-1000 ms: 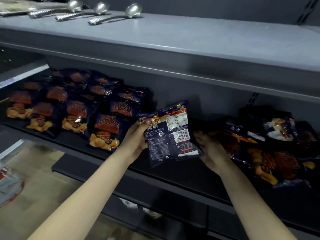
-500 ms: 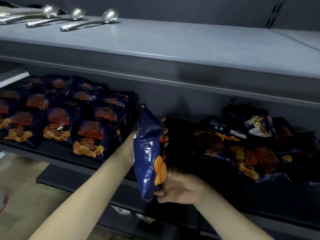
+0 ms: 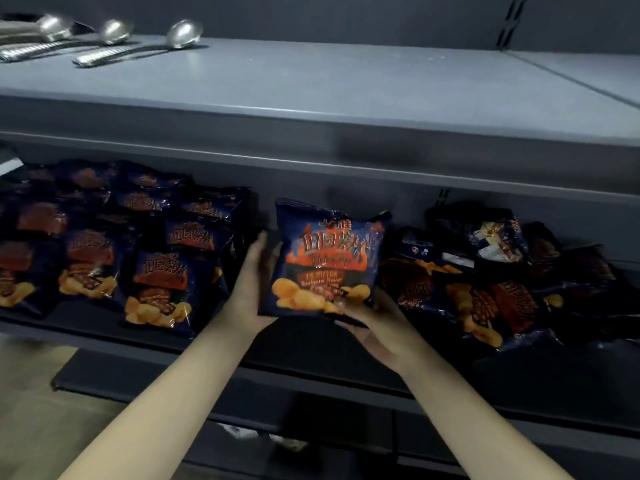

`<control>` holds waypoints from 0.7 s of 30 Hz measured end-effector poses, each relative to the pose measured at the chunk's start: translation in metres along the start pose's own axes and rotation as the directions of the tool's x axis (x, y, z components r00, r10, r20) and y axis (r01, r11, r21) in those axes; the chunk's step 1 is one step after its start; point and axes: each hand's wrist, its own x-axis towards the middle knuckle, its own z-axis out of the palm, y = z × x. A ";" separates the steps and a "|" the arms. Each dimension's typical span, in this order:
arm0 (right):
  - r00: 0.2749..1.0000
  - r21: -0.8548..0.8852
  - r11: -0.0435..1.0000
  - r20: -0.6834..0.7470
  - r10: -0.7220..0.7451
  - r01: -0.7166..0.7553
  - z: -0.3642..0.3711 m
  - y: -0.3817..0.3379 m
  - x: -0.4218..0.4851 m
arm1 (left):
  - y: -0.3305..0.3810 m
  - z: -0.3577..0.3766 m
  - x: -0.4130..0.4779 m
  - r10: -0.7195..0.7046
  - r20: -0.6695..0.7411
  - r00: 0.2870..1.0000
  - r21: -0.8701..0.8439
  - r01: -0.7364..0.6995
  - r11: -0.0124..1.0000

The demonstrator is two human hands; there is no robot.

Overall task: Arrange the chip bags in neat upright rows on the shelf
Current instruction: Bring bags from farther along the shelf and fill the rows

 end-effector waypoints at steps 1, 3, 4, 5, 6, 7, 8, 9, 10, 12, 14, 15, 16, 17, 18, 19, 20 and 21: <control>0.998 -0.058 0.997 -0.030 -0.059 0.058 -0.003 -0.002 0.003 | 0.000 -0.002 0.001 0.037 0.038 0.999 -0.060 -0.035 0.998; 0.986 -0.191 0.975 -0.092 -0.137 0.118 -0.009 -0.003 0.009 | 0.000 -0.007 -0.001 0.120 0.122 0.985 0.020 -0.124 0.992; 0.980 -0.266 0.956 -0.118 -0.158 0.123 -0.011 -0.002 0.012 | 0.000 -0.012 0.002 0.169 0.130 0.977 0.175 -0.191 0.966; 0.977 -0.340 0.933 -0.133 -0.169 0.116 -0.013 0.001 0.015 | -0.001 -0.015 0.005 0.211 0.146 0.966 0.329 -0.249 0.911; 0.976 -0.404 0.909 -0.139 -0.170 0.100 -0.014 0.004 0.018 | -0.005 -0.019 0.010 0.241 0.158 0.958 0.451 -0.287 0.845; 0.975 -0.457 0.885 -0.148 -0.168 0.083 -0.015 0.009 0.022 | -0.008 -0.024 0.015 0.253 0.158 0.955 0.507 -0.298 0.809; 0.972 -0.498 0.864 -0.163 -0.172 0.069 -0.015 0.013 0.027 | -0.011 -0.027 0.019 0.273 0.152 0.950 0.552 -0.310 0.774; 0.966 -0.535 0.843 -0.182 -0.185 0.060 -0.014 0.017 0.032 | -0.013 -0.029 0.021 0.292 0.136 0.947 0.573 -0.316 0.756; 0.959 -0.571 0.819 -0.202 -0.200 0.050 -0.014 0.020 0.038 | -0.014 -0.032 0.025 0.308 0.120 0.944 0.592 -0.317 0.741; 0.947 -0.622 0.783 -0.244 -0.208 0.012 -0.013 0.028 0.053 | -0.015 -0.039 0.032 0.336 0.108 0.936 0.645 -0.323 0.693; 0.936 -0.632 0.774 -0.283 -0.209 -0.018 -0.010 0.034 0.068 | -0.016 -0.045 0.039 0.364 0.083 0.928 0.738 -0.303 0.603; 0.928 -0.642 0.766 -0.305 -0.216 -0.033 -0.008 0.037 0.077 | -0.015 -0.046 0.041 0.399 0.082 0.913 0.785 -0.305 0.538; 0.916 -0.656 0.753 -0.332 -0.225 -0.053 -0.005 0.039 0.085 | -0.015 -0.046 0.042 0.447 0.098 0.889 0.819 -0.327 0.471; 0.903 -0.667 0.742 -0.361 -0.234 -0.074 -0.003 0.040 0.094 | -0.015 -0.046 0.044 0.493 0.123 0.861 0.844 -0.353 0.405; 0.889 -0.672 0.734 -0.390 -0.239 -0.098 -0.002 0.040 0.104 | -0.017 -0.047 0.045 0.519 0.140 0.843 0.878 -0.348 0.328; 0.875 -0.670 0.731 -0.425 -0.231 -0.132 0.000 0.041 0.114 | -0.022 -0.049 0.044 0.522 0.148 0.840 0.920 -0.311 0.240; 0.858 -0.659 0.732 -0.465 -0.217 -0.172 0.002 0.041 0.124 | -0.028 -0.051 0.042 0.501 0.147 0.853 0.958 -0.248 0.141; 0.840 -0.644 0.738 -0.501 -0.206 -0.203 0.004 0.041 0.134 | -0.037 -0.054 0.039 0.475 0.156 0.866 0.979 -0.200 0.043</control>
